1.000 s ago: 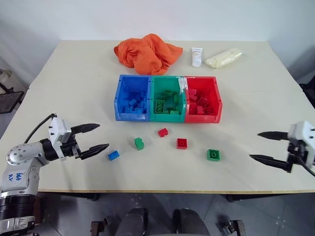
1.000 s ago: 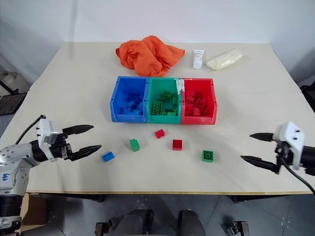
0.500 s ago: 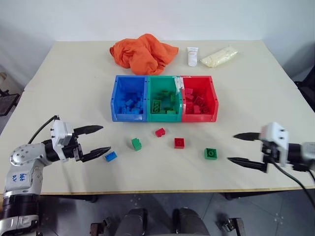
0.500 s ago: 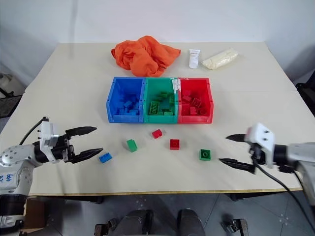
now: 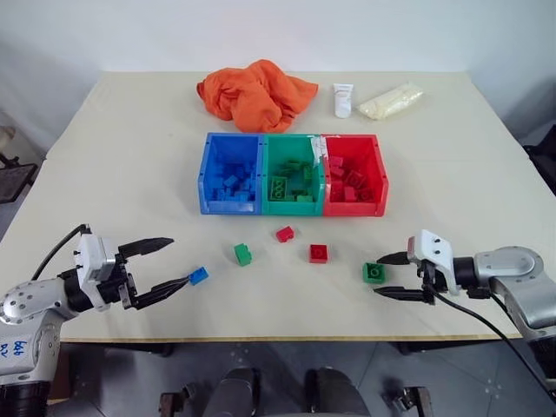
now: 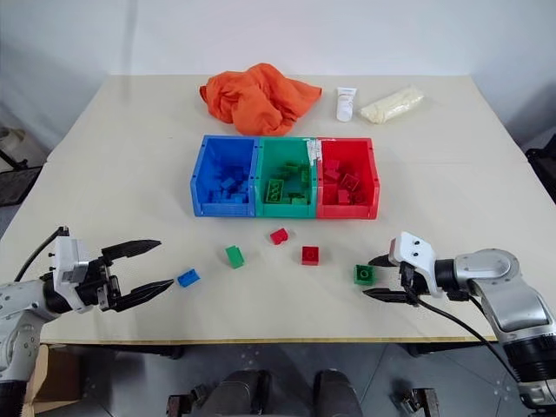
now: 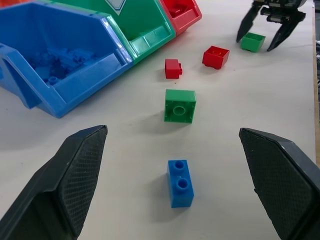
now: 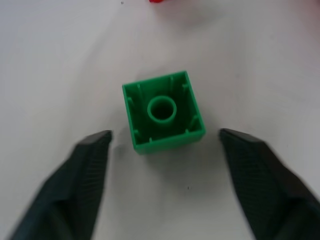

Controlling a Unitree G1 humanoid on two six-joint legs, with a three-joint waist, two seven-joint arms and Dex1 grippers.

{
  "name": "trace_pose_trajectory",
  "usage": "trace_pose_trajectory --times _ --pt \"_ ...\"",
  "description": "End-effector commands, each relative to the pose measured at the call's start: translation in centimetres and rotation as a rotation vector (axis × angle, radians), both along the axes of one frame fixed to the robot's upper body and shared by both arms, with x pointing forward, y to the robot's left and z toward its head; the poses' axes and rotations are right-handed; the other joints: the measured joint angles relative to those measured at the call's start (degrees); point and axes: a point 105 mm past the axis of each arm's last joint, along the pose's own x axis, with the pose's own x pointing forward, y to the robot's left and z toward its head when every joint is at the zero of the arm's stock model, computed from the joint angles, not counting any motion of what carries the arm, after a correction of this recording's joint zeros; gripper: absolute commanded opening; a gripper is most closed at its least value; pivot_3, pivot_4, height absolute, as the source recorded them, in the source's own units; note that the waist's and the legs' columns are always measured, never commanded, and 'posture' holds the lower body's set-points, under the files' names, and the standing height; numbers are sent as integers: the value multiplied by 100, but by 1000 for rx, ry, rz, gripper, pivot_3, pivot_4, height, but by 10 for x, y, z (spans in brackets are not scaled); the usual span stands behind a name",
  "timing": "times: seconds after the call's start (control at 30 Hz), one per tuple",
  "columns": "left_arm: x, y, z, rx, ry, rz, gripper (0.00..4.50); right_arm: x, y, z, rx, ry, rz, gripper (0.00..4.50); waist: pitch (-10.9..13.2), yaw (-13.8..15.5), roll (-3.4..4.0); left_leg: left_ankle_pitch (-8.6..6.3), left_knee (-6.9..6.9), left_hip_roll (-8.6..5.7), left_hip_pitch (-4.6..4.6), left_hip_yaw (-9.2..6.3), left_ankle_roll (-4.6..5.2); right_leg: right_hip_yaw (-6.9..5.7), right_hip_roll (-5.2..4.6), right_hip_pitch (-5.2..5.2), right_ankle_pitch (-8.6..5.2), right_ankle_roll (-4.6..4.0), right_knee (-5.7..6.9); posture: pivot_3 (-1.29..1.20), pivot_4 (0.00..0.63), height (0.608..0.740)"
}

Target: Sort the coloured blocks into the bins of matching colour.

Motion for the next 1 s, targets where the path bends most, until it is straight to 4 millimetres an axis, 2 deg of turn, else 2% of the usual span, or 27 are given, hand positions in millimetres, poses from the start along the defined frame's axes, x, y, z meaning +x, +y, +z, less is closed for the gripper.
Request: trace_pose_trajectory --times 0.03,0.1,0.43,0.5,0.57,0.63,0.8,0.97,1.0 --pt "-4 0 10 -12 -42 11 4500 5 6 10 40 -57 6 2115 0 -6 0 0 0 0 1 1 0 1 0 0 0 0 1 0 150 740" --pt "-4 0 10 -15 -44 15 4500 7 10 18 73 -82 2 1455 0 -5 0 0 -1 0 1 1 0 1 0 -1 0 0 1 0 150 740" --pt "-1 -2 11 -29 -57 34 4500 12 17 39 156 -149 -29 1441 0 3 0 -1 -1 -1 0 1 -1 2 0 0 0 0 -1 0 150 740" --pt "1 -2 11 -30 -60 45 4500 26 28 63 224 -230 -46 1441 0 -9 0 -1 0 -1 0 1 -1 2 0 0 0 0 -1 0 150 740" --pt "3 -3 12 -35 -67 45 4500 43 48 91 305 -303 -40 1441 2 -76 4 1 -1 0 1 10 -3 12 1 -4 0 0 1 0 150 740" --pt "4 -5 14 -42 -78 44 4500 57 66 108 339 -339 -13 1441 7 -148 13 4 -1 1 2 14 -8 15 4 -10 0 -1 11 0 150 740" --pt "8 -5 16 -36 -94 43 4500 97 102 130 370 -385 -27 1441 4 -155 7 1 -10 1 0 10 -13 12 3 -35 0 -1 44 0 150 740" --pt "12 -6 19 -40 -110 45 4500 120 134 131 373 -386 -4 1441 4 -156 7 0 -1 -3 -30 15 -11 12 -1 -80 2 1 100 0 150 740" --pt "13 -7 19 -42 -114 46 4500 125 138 131 377 -389 -10 1791 4 -158 7 0 -2 -4 -30 17 -11 12 -1 -83 2 1 103 0 150 740"
